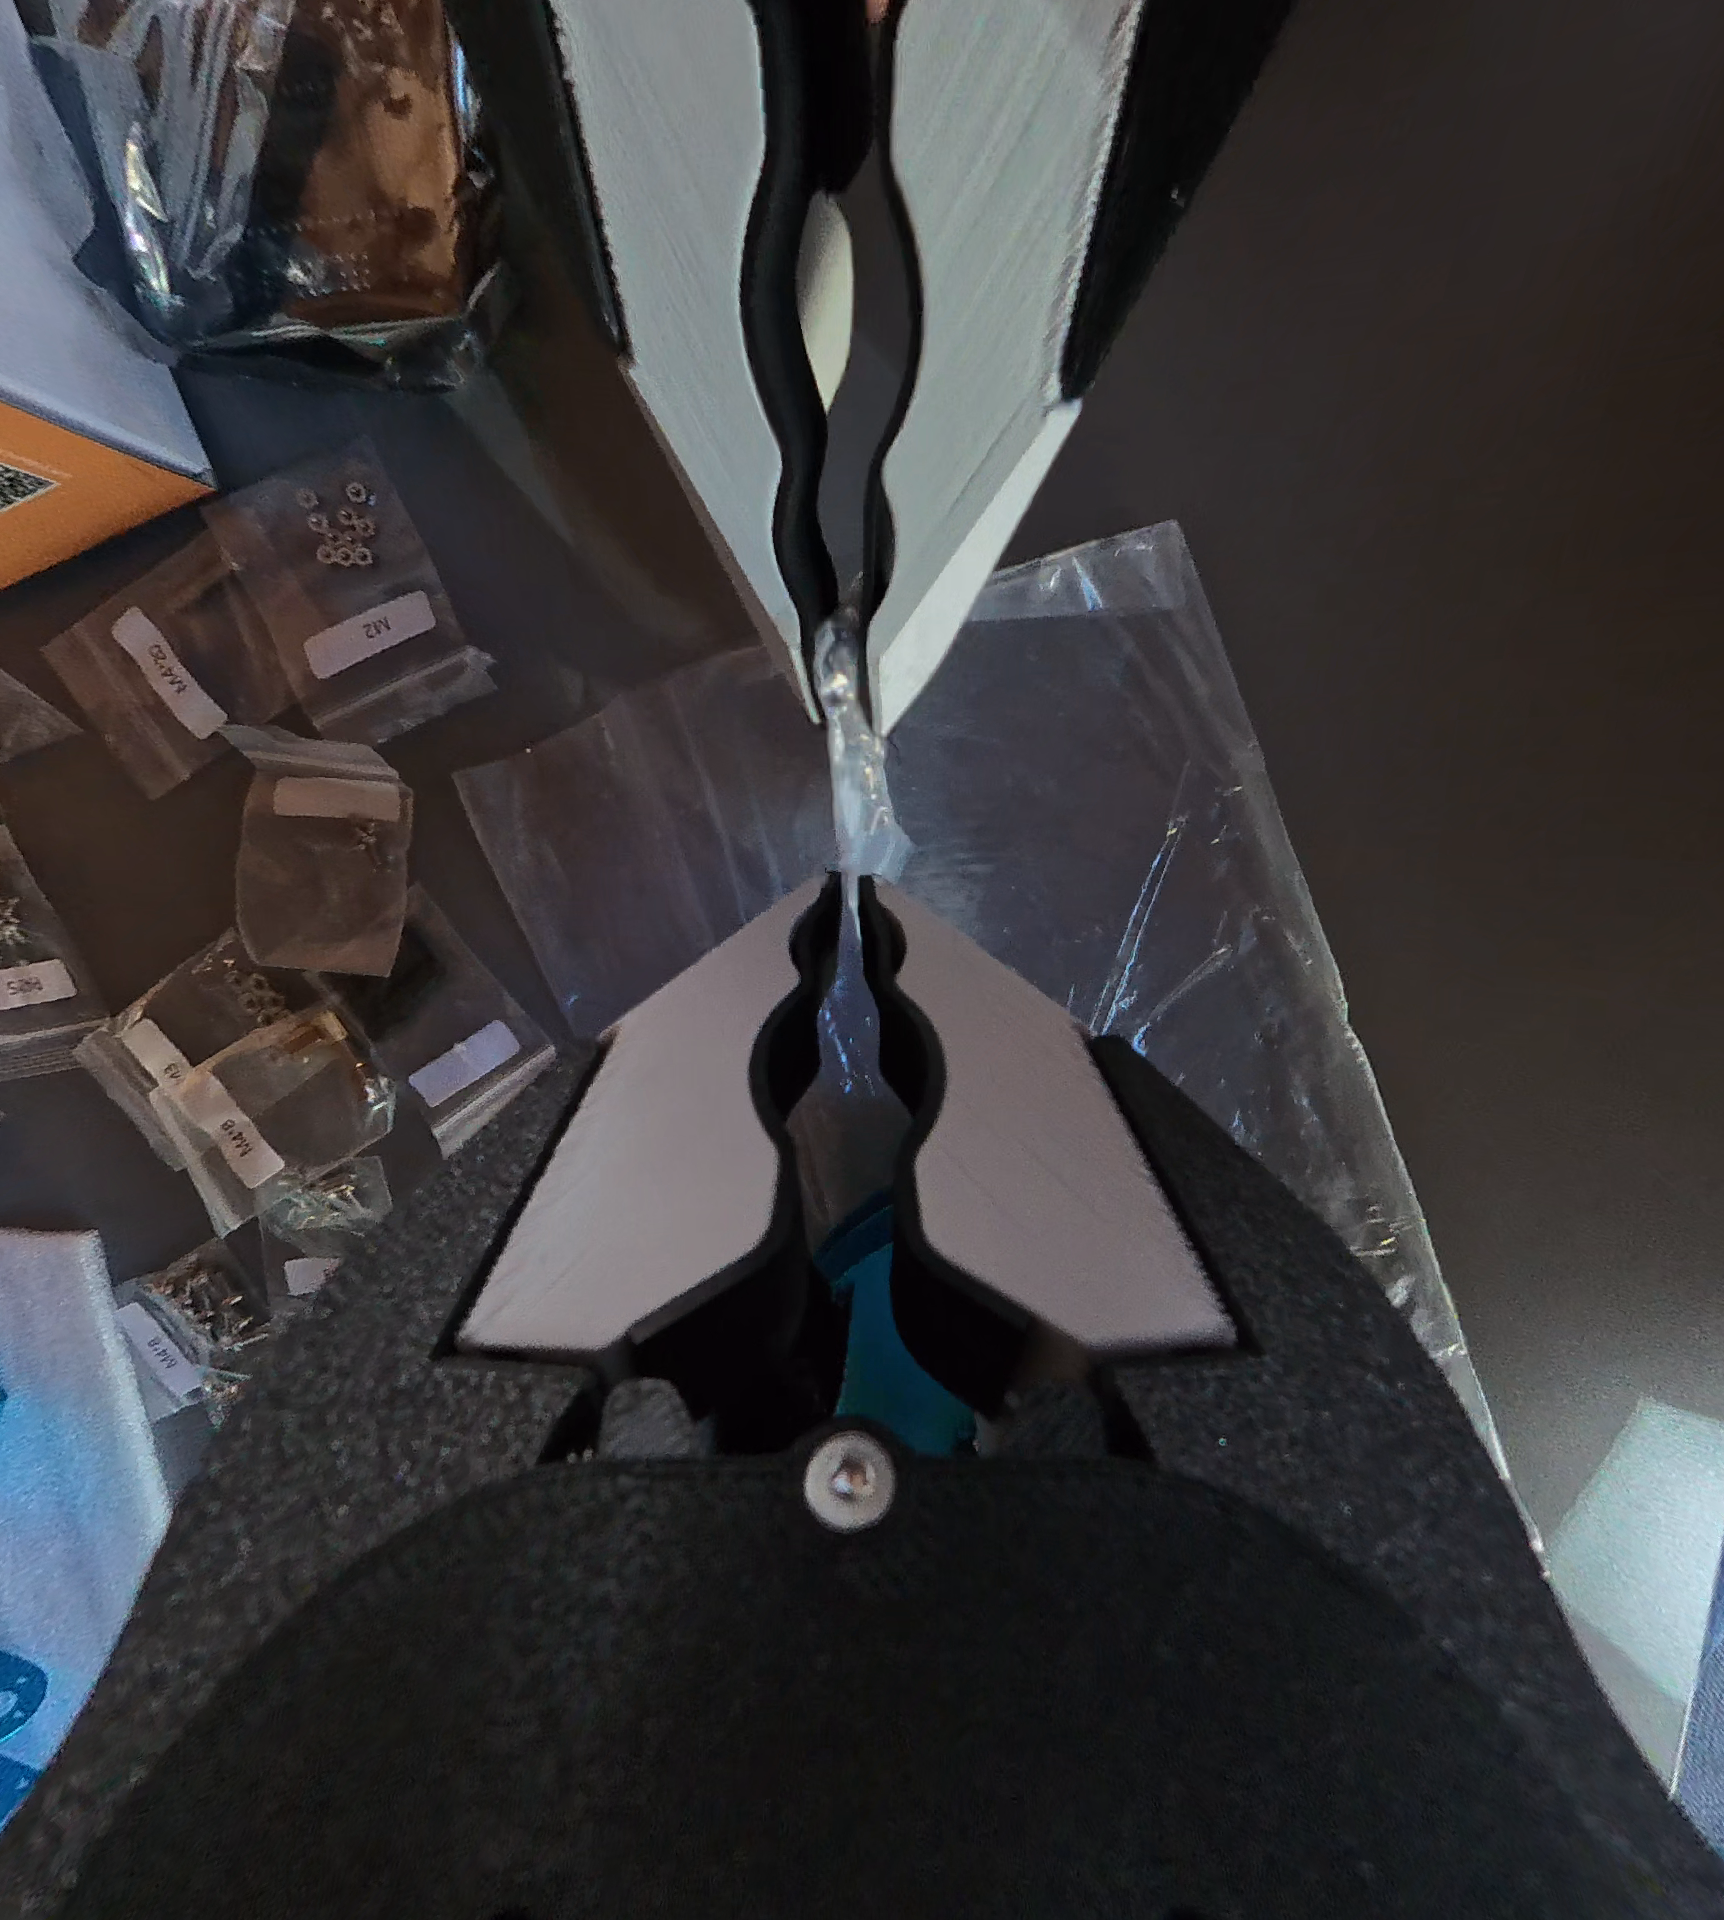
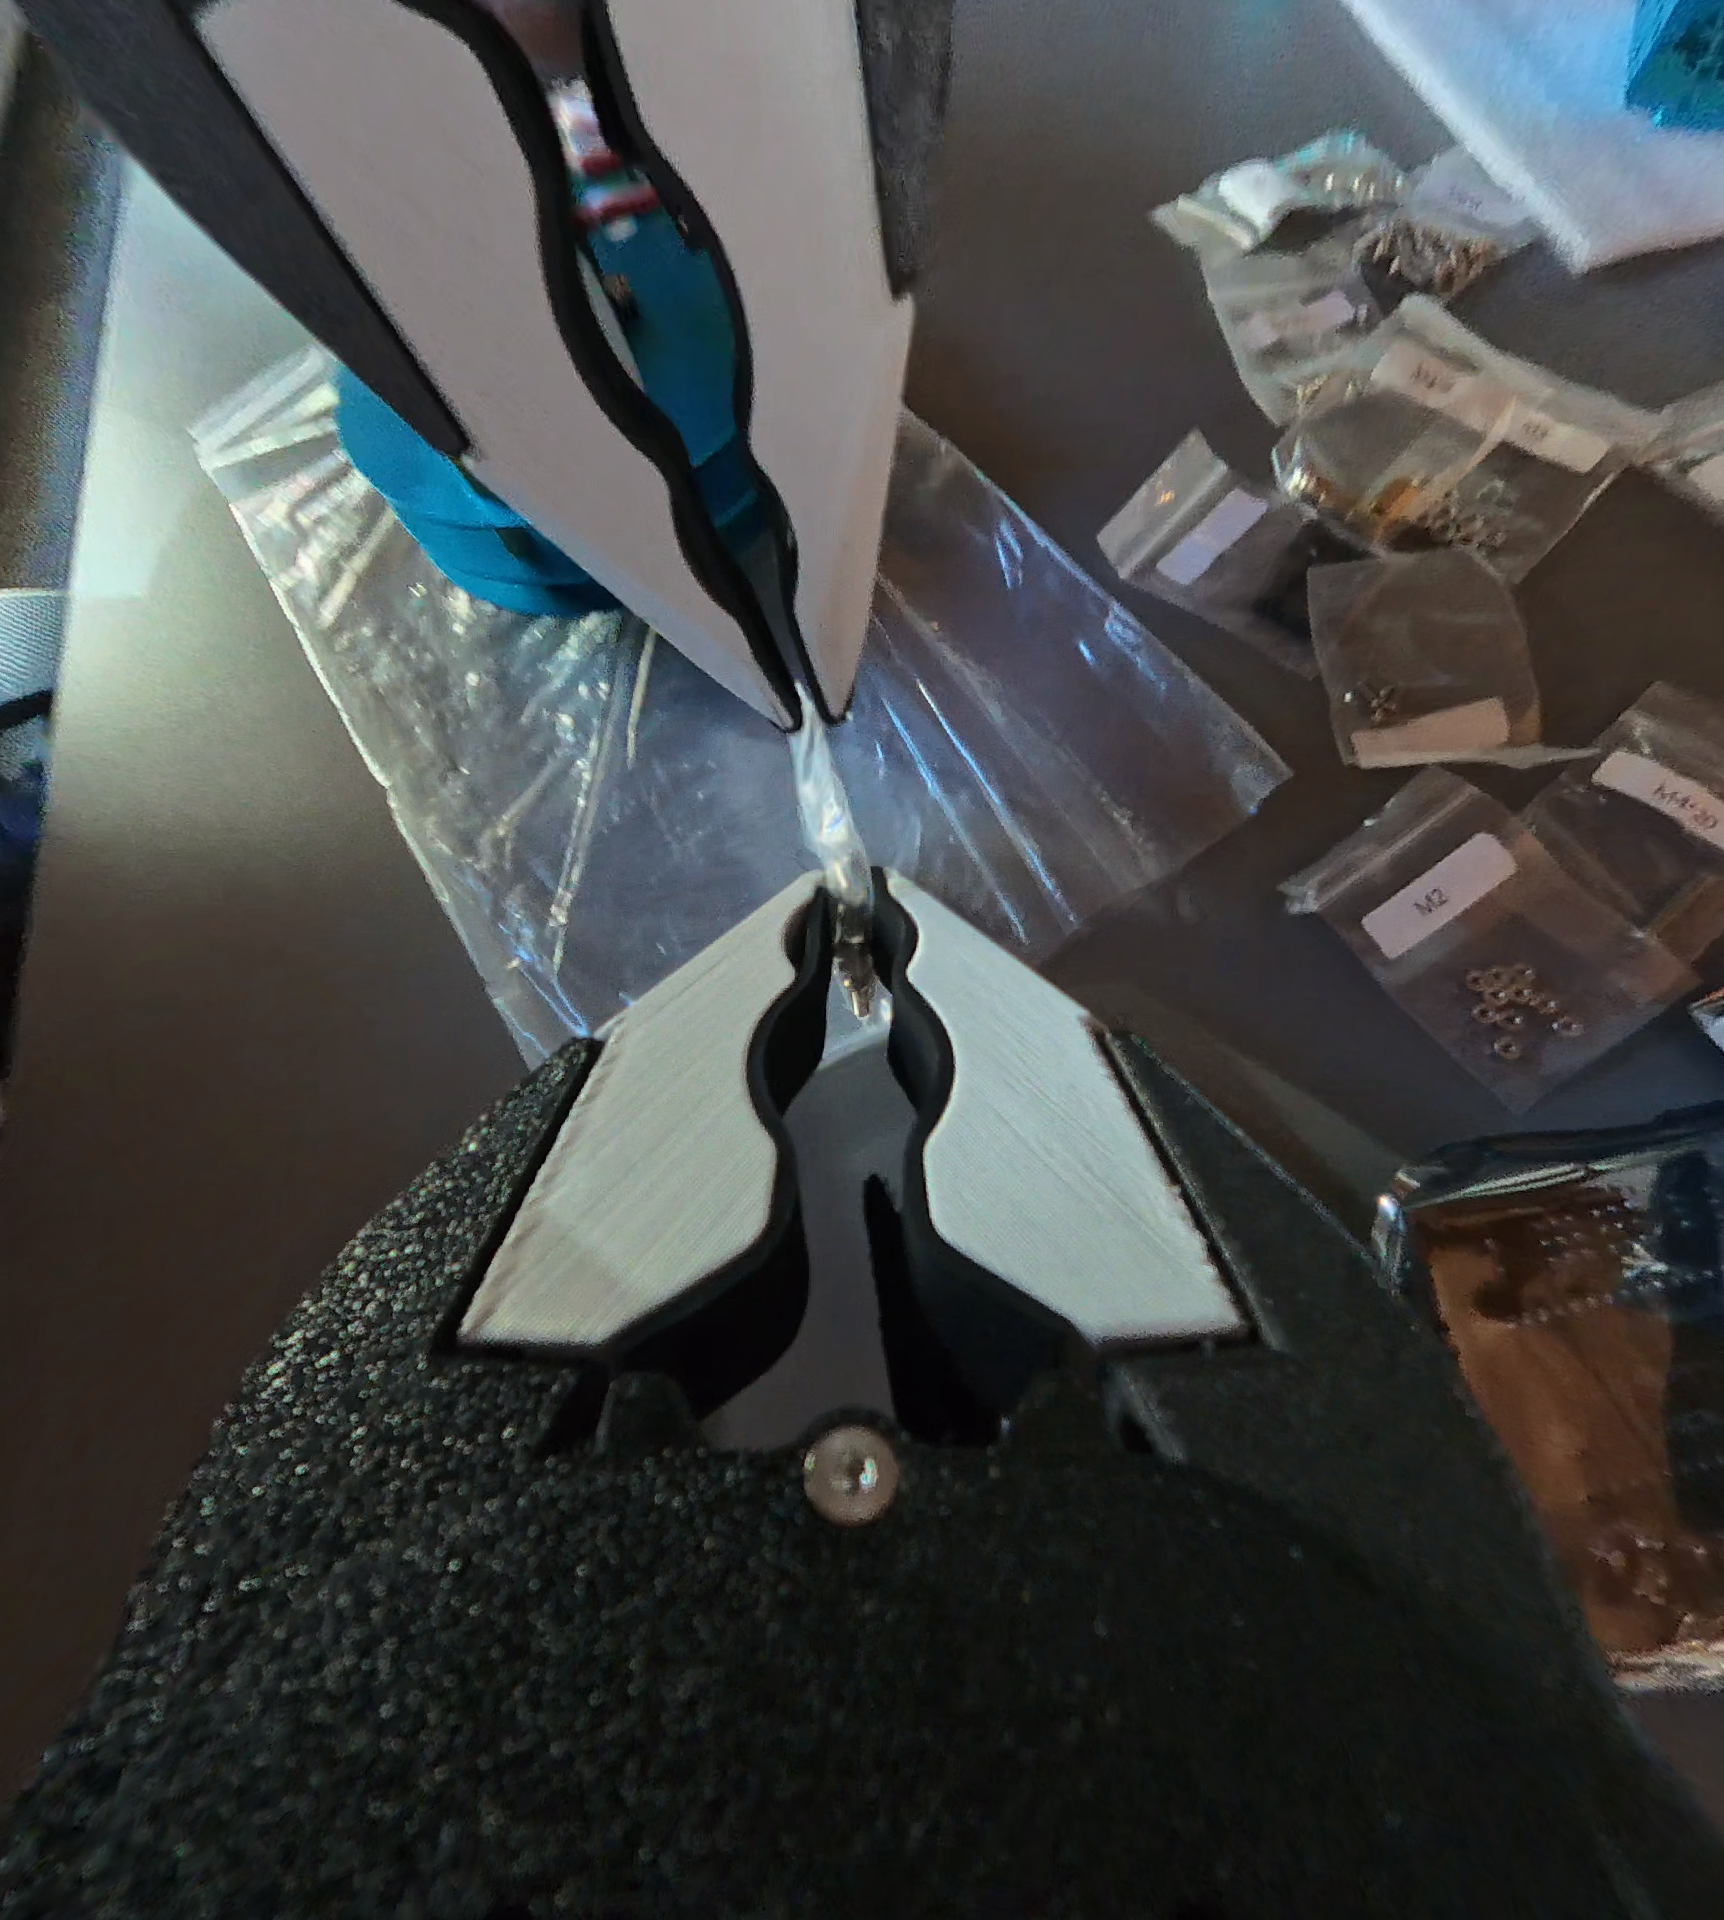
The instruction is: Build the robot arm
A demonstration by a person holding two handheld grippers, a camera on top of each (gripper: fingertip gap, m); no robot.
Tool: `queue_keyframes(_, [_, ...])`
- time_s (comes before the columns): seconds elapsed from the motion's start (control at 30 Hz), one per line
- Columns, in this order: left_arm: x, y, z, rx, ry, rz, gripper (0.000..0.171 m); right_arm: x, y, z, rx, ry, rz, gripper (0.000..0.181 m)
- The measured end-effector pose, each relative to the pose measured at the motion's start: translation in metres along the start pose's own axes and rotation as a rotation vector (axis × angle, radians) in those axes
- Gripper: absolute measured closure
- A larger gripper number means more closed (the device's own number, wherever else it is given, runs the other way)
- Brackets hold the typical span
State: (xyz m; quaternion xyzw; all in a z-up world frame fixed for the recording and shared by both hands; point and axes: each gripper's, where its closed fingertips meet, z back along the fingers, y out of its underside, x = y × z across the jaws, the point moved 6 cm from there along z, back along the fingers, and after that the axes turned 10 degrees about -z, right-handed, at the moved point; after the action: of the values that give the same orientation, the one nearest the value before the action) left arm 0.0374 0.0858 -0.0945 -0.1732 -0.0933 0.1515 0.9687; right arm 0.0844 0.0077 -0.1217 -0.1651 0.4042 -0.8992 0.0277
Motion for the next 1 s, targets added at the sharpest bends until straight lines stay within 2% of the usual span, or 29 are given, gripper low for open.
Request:
queue_keyframes(0.27, [-0.0034,0.0012,-0.0043,0.025,0.009,0.001,0.169,-0.0016,0.0057,-0.0041,0.04,-0.006,-0.009,0.176])
queue_keyframes(0.47, [-0.0056,0.0006,-0.0098,0.064,0.024,-0.015,0.167,0.0011,0.0022,-0.0035,0.009,-0.01,0.014,0.176])
queue_keyframes(1.0, [-0.0011,-0.0019,-0.011,0.052,0.035,-0.003,0.17,-0.0025,0.0074,-0.0059,0.051,-0.008,-0.02,0.176])
